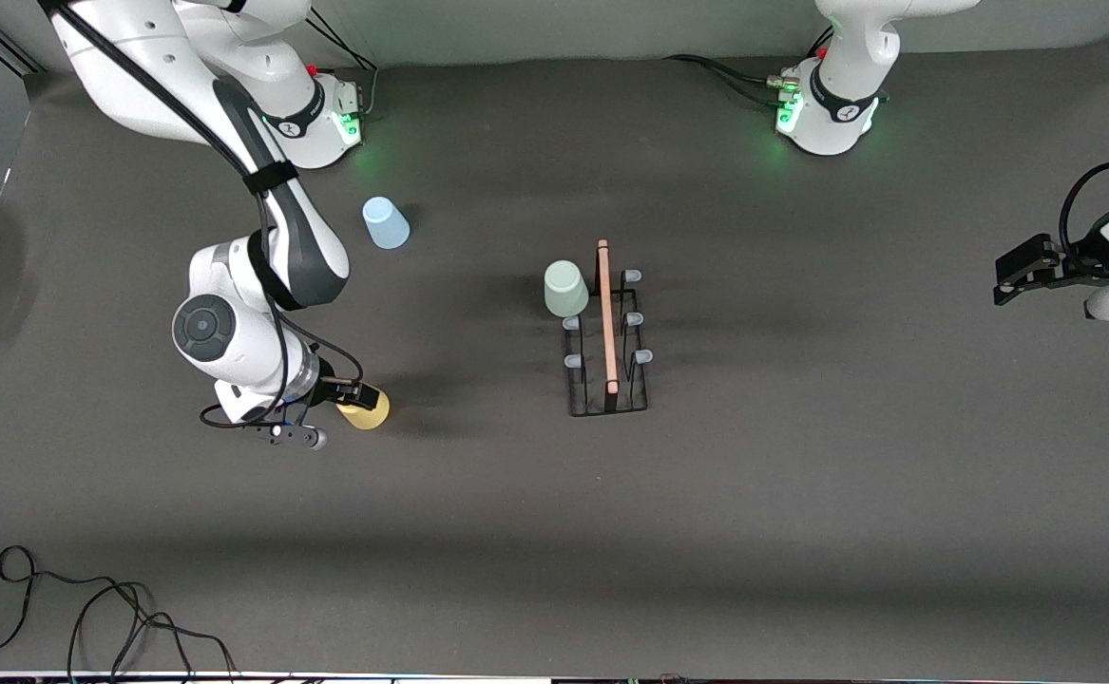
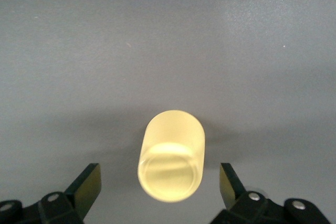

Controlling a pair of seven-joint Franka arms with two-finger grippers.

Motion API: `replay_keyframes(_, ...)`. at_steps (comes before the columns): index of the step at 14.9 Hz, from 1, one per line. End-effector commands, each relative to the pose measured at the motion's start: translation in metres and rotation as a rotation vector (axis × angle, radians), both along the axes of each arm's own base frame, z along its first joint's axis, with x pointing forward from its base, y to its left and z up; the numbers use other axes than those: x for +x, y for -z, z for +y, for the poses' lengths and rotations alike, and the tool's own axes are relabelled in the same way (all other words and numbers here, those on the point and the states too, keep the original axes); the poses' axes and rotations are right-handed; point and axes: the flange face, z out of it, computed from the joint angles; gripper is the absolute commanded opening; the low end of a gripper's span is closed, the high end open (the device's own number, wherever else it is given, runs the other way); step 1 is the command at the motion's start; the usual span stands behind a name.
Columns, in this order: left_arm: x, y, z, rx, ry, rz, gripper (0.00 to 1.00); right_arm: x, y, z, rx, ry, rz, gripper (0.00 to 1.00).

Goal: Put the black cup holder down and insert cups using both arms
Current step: 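Release the green cup and grasp the yellow cup with the right gripper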

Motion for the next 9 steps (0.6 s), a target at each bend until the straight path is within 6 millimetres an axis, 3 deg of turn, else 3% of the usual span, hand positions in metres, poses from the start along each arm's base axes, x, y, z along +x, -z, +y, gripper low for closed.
replay_keyframes(1,-0.004,0.004,0.001,0.031,-0.015,0.020,1.00,-0.008,0.023,-0.007,0.008,-0.025,-0.033,1.00)
replay_keyframes(7,-0.003,0.003,-0.003,0.030,-0.009,0.018,1.00,-0.014,0.053,-0.008,0.010,-0.014,-0.030,1.00)
replay_keyframes(8,-0.003,0.004,-0.005,0.030,-0.006,0.021,1.00,-0.016,0.055,-0.008,0.013,-0.014,-0.040,0.96)
replay_keyframes(9,-0.003,0.006,-0.006,0.030,-0.005,0.028,1.00,-0.017,0.057,-0.008,0.012,-0.012,-0.040,0.80)
